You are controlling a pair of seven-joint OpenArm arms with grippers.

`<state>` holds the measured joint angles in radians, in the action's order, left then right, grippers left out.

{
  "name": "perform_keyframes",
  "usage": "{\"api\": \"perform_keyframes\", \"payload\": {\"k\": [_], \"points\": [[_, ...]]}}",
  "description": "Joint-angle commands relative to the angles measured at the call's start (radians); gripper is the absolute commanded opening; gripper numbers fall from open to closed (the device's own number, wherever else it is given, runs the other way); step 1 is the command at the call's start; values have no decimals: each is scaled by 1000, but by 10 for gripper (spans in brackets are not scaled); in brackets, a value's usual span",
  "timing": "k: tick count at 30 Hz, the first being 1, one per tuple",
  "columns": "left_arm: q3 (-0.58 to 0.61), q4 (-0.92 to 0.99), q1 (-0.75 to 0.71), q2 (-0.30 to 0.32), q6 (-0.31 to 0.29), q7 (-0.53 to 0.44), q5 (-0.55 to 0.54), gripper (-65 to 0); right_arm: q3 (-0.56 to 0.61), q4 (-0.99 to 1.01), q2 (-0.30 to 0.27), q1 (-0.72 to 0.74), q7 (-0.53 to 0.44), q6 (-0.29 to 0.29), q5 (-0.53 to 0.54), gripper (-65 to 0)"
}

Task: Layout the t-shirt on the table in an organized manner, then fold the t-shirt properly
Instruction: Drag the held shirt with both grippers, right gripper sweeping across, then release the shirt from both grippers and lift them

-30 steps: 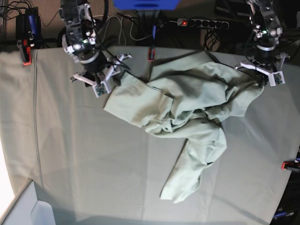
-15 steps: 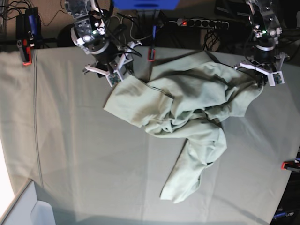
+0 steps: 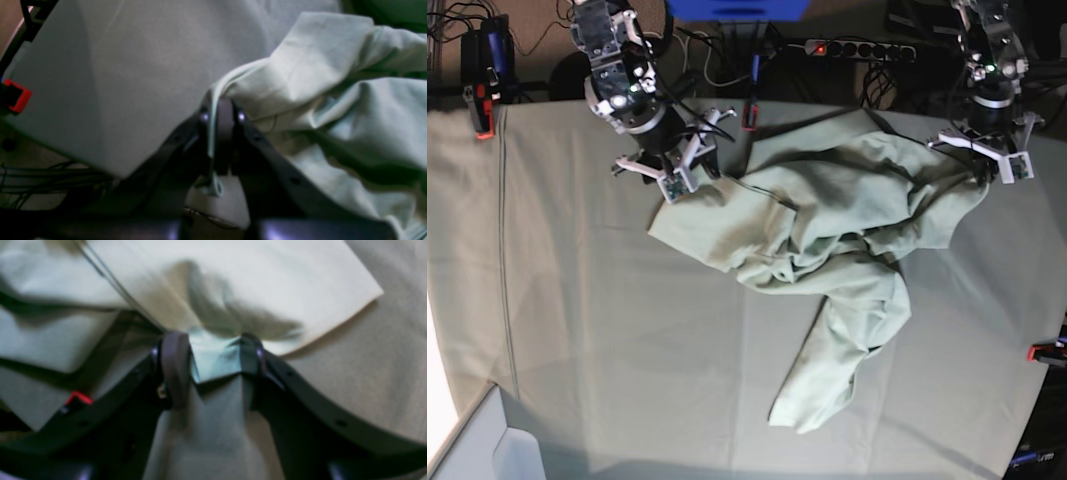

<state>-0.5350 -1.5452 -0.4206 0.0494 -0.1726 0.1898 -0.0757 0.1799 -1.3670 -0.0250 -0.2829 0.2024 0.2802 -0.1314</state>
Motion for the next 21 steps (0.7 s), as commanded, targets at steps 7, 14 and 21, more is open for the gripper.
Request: {"api": "perform_keyframes", "payload": {"k": [7, 14, 21], "points": [[-3, -18, -2, 0, 3, -23, -5, -649, -26, -62, -37, 14, 67, -9, -7, -650], [2, -84, 30, -104, 3, -17, -2, -649, -112, -266, -77, 101, 67, -8, -4, -650], [60, -139, 24, -122, 5, -17, -2, -649, -240, -299, -77, 347, 73, 23, -4, -650]]}}
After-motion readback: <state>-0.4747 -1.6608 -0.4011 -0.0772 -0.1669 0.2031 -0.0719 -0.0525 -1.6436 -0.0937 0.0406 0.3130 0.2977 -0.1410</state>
